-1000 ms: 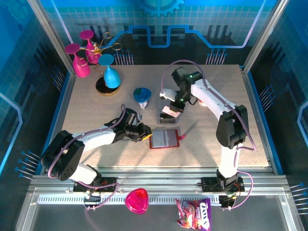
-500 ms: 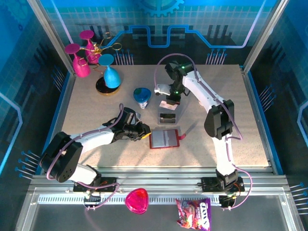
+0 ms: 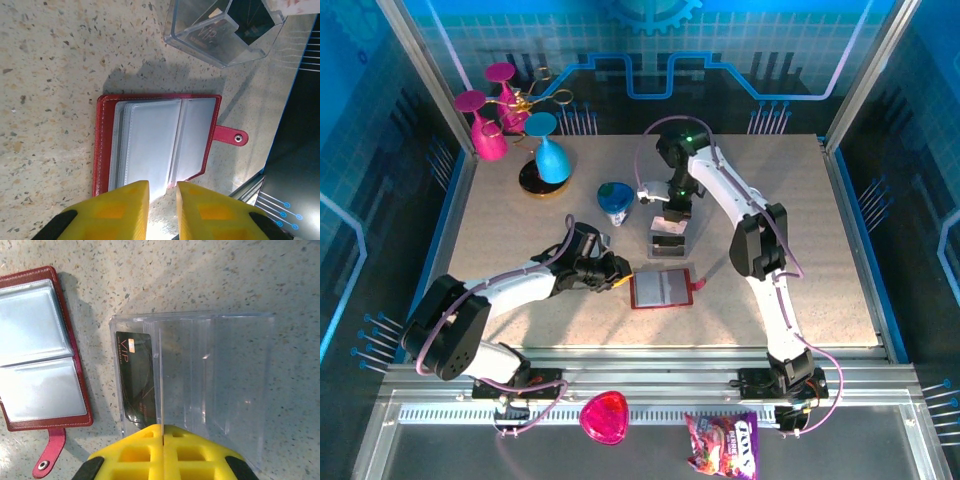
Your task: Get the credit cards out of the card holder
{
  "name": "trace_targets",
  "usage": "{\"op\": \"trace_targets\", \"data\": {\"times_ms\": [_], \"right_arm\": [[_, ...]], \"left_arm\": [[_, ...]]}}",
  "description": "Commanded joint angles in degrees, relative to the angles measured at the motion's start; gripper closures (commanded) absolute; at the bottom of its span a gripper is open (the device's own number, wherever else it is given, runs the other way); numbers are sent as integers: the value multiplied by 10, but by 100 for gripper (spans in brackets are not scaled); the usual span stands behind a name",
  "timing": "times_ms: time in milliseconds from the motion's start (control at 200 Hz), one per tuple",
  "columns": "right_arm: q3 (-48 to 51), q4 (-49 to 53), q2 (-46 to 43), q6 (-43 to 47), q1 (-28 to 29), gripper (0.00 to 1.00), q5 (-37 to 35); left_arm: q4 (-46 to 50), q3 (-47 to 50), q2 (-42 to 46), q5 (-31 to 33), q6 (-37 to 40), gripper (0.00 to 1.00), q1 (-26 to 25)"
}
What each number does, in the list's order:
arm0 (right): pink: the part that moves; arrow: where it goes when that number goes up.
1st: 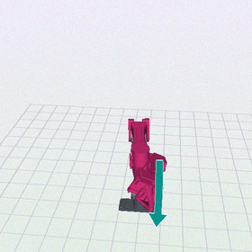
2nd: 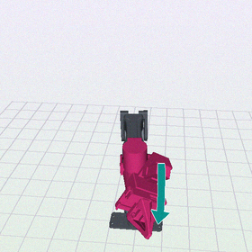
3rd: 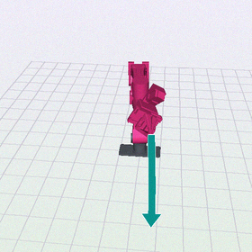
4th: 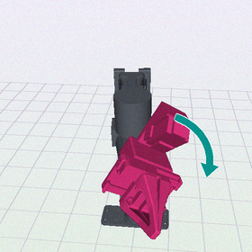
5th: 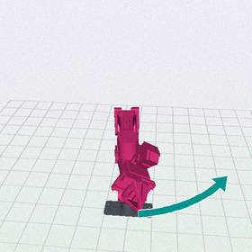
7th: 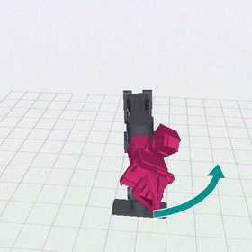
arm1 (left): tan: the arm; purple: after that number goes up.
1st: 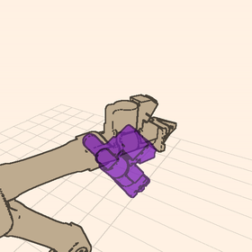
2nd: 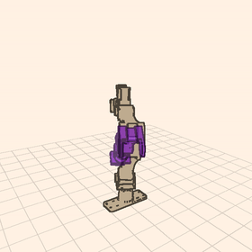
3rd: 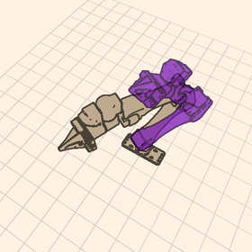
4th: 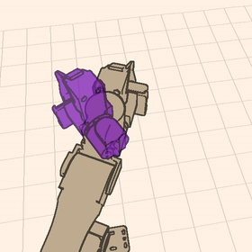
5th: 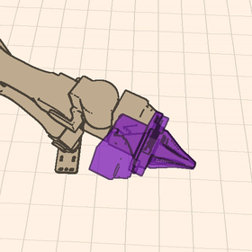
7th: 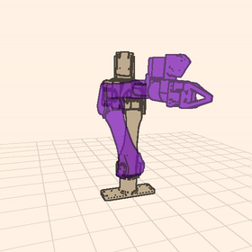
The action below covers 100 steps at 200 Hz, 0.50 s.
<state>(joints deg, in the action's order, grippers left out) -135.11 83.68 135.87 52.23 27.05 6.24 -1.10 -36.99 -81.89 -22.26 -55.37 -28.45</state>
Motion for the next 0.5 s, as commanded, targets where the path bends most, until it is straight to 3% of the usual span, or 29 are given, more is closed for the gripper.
{"op": "trace_targets", "data": {"times_ms": [0, 495], "right_arm": [[-16, 30, 20, 20, 2, 100, 12], [1, 43, 52, 21, -4, 100, 38]], "left_arm": [[17, 4, 13, 8, 4, 78, 6], [15, 3, 7, 4, 4, 78, 12]]}}
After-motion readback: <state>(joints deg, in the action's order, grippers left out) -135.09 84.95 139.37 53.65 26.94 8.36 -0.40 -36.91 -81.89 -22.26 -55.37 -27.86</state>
